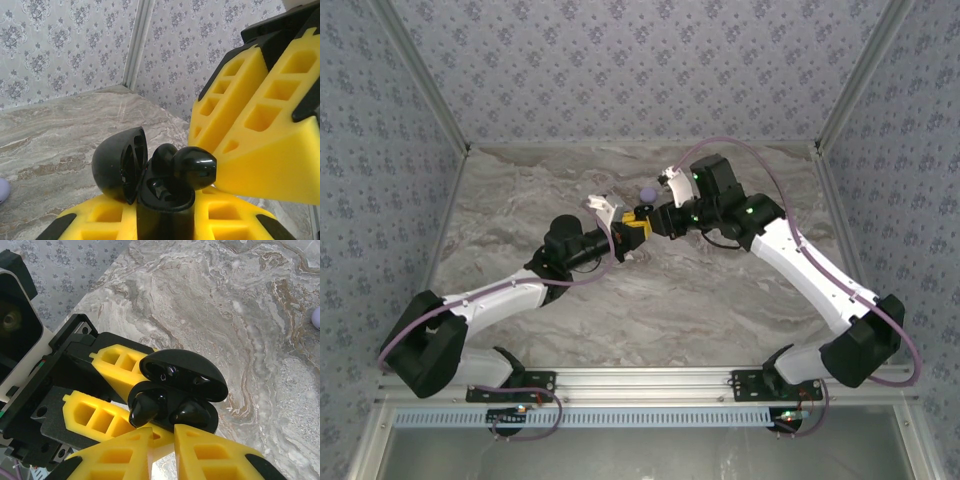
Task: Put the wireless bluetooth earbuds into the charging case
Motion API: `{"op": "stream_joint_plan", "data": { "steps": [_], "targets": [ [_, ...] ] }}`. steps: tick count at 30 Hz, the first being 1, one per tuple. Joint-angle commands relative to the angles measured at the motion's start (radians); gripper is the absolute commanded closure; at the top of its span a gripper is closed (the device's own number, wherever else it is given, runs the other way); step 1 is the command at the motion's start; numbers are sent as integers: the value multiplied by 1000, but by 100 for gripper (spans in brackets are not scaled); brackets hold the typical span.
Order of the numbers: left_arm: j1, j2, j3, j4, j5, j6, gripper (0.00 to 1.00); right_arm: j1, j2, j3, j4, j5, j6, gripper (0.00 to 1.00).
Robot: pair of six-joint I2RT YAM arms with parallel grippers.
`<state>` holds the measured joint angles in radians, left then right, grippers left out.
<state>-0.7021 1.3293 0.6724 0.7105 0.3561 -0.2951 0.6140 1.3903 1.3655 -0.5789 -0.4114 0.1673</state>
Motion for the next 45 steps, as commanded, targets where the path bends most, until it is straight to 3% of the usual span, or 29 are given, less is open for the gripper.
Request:
{"op": "stream_joint_plan", "data": {
  "steps": [1,11,21,33,45],
  "targets": [
    [-7,-18,51,4,55,35,79,9,18,36,-12,-28,-2,80],
    [-11,-2,64,-21,59,44,79,13,44,62,-10,-54,3,80],
    [-13,-26,55,-46,35,63,79,-40,-57,-16,56,76,46,78],
    [-14,-65,72,15,176,73,79,-225,-77,-100,81,-164,99,82],
    [-13,-59,101,76,267,34,79,-249,-56,-134,146,-380,108,83]
  ]
}}
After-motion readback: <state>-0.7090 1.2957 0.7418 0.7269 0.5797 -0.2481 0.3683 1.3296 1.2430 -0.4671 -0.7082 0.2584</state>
